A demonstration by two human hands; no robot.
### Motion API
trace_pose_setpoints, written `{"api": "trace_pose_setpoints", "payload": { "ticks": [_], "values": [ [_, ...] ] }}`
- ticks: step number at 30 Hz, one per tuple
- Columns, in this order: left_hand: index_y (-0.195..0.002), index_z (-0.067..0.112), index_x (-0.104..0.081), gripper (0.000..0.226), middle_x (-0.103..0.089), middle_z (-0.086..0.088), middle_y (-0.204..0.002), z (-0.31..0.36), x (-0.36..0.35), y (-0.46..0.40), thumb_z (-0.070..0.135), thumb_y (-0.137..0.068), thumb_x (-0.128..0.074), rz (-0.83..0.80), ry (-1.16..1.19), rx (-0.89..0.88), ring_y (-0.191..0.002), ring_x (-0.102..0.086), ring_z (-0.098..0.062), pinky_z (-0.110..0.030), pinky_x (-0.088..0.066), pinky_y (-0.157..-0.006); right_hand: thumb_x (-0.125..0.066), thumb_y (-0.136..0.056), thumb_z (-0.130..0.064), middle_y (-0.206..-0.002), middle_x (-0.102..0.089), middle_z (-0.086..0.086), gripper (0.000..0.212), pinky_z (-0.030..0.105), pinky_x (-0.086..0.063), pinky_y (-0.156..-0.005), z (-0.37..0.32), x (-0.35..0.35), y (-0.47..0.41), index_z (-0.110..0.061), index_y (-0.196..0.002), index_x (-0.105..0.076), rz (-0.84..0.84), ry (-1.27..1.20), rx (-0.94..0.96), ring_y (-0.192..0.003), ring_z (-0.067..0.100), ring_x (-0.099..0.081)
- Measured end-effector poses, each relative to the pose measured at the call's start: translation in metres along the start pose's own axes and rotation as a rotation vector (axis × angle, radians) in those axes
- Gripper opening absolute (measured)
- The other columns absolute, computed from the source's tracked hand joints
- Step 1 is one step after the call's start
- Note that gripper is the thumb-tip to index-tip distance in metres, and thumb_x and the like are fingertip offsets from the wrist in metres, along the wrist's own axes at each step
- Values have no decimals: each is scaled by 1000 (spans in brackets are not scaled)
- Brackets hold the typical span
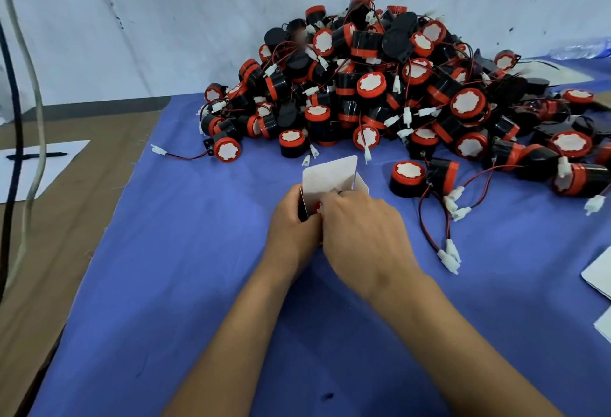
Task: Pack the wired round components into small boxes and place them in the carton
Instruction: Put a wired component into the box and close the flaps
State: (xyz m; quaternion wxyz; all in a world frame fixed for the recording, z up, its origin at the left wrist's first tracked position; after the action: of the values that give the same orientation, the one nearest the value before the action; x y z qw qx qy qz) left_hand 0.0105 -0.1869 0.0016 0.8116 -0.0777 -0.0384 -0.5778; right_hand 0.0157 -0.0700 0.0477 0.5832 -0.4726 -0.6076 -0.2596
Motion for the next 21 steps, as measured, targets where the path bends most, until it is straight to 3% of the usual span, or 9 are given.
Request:
{"api": "trace_pose_setpoints", "payload": {
  "ticks": [3,9,12,15,18,21],
  "values": [
    [-102,9,-67,19,-72,-7,-84,-2,-1,0,0,-87,-62,-28,66,26,-69,-63,-10,-24,-50,-57,-48,-95,-7,-82,-47,-1,18,30,-19,-46,10,-2,-6,-17,-102,-35,47,-154,-31,-59,22,-43],
    [-112,18,-68,41,-76,-6,-105,-6,-1,-4,-8,-88,-48,-17,31,26,-92,-69,-23,-40,-54,-77,-47,-99,-10,-78,-57,2,17,31,-33,-46,19,-8,-9,-14,-110,-34,85,-229,-96,-61,20,-54],
    [-115,16,-68,37,-76,-6,-107,-6,-2,-4,-6,-94,-47,-16,42,21,-92,-69,-20,-36,-53,-77,-48,-100,-13,-85,-62,4,19,38,-48,-56,19,-8,-10,-13,-116,-37,94,-231,-121,-71,24,-62],
    [-115,15,-68,27,-77,-4,-107,-6,-2,-4,1,-100,-50,-11,42,2,-96,-72,-21,-34,-55,-78,-47,-101,-13,-88,-62,5,12,36,-45,-58,19,-7,-9,-13,-111,-41,91,-239,-138,-73,25,-60],
    [-111,13,-69,28,-77,-1,-98,-6,-3,-5,-4,-96,-51,-17,27,-6,-84,-70,-12,-26,-52,-68,-47,-101,-13,-88,-62,6,4,35,-41,-58,18,-6,-10,-13,-103,-50,119,-238,-128,-72,25,-57],
    [-109,14,-70,24,-77,3,-93,-7,-3,-7,-2,-97,-56,-10,15,-21,-82,-72,-9,-23,-54,-67,-53,-98,-13,-84,-68,6,12,39,-47,-62,18,-4,-11,-12,-97,-65,232,-178,-88,-72,25,-57]
  ]
}}
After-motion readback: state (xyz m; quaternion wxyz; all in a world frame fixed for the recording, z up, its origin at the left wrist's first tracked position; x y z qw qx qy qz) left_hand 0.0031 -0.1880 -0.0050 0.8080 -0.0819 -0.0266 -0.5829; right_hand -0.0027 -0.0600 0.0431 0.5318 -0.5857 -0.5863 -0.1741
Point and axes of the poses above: each hand's wrist, its own y-axis away from the middle knuckle, its own x-axis out of the back of the hand, z = x × y, the point moved 1 cm from there along -y, towards the middle knuckle
